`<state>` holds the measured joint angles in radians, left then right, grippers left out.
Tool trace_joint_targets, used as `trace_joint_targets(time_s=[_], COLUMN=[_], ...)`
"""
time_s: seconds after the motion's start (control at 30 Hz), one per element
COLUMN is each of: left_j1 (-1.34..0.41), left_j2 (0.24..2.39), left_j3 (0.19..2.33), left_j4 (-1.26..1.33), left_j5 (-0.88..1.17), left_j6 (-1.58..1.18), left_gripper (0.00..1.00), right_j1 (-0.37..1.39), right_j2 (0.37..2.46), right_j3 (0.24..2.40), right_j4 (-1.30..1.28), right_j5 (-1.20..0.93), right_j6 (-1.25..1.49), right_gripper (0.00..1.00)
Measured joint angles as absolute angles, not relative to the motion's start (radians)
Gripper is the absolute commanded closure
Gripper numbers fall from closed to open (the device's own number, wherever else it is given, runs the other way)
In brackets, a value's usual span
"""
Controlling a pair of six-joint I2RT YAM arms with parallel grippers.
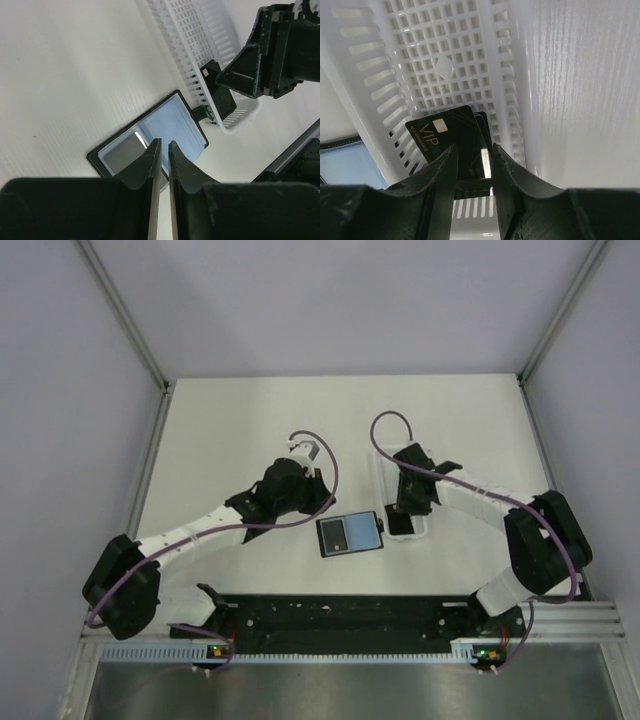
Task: Put the credit cards into the card holder
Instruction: Pick up the credit card from the storage box.
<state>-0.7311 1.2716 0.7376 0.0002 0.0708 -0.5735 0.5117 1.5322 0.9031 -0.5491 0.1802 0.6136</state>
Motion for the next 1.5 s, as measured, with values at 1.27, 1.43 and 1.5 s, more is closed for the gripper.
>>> trace_joint_targets(time_s=[1.27,1.43,1.5], left_j1=[-0.826,-0.828,-0.829], left_j2=[1.563,1.568,1.576], left_j3=[0.818,0.818,0.819], left_j4=[0.107,0.112,0.113], left_j5=[0.143,0.144,0.146], left_j6=[-0.649,-0.653,-0.653], left_gripper=[0.96,0.97,0.97], right_j1=[0.476,0.472,0.472], right_j2=[1.383,1.376,1.375], right_j3=[0.712,0.706,0.7], right_j4=[-0.272,-0.246,-0.242], right_j5=[-0.061,-0.096,-0.095], right_j6=[0.649,0.65,0.651], right_gripper=[0.7,0.7,0.7])
